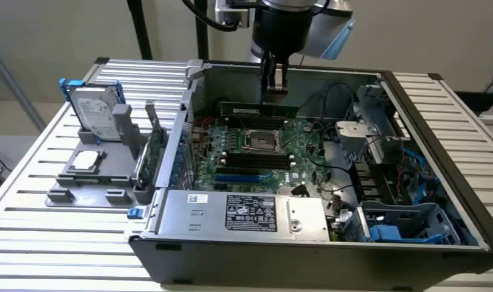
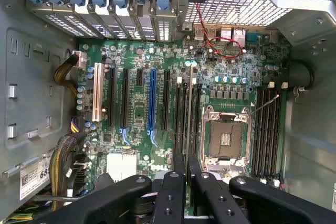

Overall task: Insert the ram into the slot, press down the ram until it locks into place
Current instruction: 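Insert the ram into the slot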

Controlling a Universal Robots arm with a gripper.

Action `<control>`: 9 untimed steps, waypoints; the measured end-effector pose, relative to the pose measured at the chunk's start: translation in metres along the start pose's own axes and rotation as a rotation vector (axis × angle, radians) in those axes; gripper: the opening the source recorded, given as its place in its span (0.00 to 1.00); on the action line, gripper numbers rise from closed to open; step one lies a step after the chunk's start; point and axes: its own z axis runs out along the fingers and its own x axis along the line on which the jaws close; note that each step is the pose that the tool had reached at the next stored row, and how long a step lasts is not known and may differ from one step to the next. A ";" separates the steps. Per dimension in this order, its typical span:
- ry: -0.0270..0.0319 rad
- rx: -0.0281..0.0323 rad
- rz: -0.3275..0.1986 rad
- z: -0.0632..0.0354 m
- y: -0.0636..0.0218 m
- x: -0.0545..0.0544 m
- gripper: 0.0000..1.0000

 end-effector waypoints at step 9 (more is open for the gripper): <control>0.0000 0.0000 0.000 0.0000 0.0000 0.000 0.14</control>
